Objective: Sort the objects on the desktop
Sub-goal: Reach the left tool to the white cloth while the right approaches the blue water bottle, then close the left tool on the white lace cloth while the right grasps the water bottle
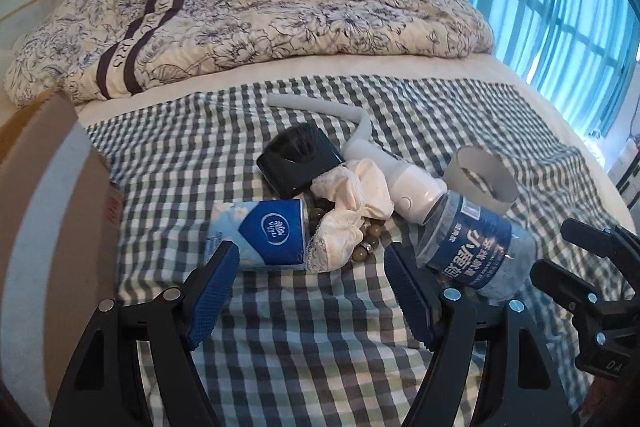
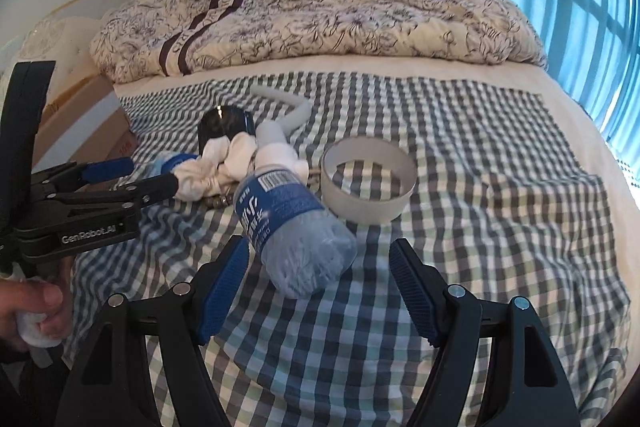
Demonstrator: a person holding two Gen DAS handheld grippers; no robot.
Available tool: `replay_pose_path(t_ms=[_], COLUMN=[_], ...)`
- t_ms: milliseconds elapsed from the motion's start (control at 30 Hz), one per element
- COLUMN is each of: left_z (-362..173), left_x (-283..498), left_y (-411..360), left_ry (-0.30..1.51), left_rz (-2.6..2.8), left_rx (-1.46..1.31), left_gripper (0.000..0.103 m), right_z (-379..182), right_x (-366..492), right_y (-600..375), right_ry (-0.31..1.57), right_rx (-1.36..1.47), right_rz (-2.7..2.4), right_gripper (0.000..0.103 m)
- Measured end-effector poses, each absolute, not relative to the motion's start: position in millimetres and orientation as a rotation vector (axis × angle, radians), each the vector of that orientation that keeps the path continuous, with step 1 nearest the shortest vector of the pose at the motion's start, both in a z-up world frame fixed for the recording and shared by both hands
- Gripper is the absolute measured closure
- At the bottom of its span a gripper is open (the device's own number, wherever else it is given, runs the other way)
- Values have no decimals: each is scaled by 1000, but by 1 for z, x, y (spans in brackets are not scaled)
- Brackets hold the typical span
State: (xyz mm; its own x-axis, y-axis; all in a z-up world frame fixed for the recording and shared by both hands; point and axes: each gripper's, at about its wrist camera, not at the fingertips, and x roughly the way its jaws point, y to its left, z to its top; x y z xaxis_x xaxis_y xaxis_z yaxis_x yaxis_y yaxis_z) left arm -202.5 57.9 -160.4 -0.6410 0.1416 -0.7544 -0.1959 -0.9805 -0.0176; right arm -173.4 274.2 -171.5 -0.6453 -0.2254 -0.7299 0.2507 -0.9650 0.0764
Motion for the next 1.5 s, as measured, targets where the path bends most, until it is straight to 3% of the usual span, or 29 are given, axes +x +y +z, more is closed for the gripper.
replay_pose_path(t_ms=[300,600,767,833,900,1133,1500], left_z=[-181,-198,-200,-203,-210,-207,-171], left_x=[-233,-250,-256,-259,-263,-255,-235], left_y=[65,83,90,93,95,90,63], left_ry=[34,93,93,92,87,96,-45], left_rz=[2616,2607,2583,2565,2530,2561,2606], left_rx=[-1245,-1291,-1284,-1305,-1368,-1306,-1224], left_gripper=[25,27,42,74,86,92,92], right_z=[-187,-197,-199,-201,-202,-207,-211], right_x=[-181,-189,-190,-190,-190,-193,-198], right_y=[274,274,273,272,271,269,252], right_ry=[12,-23,-31,-39,-48,-52,64], right_rx=[1183,1186,1188,1187,1192,1202,1223], right_rz=[-2613,-2590,-2580,-2577,-2572,-2564,-2594], right_gripper=[30,30,29,29,29,26,23])
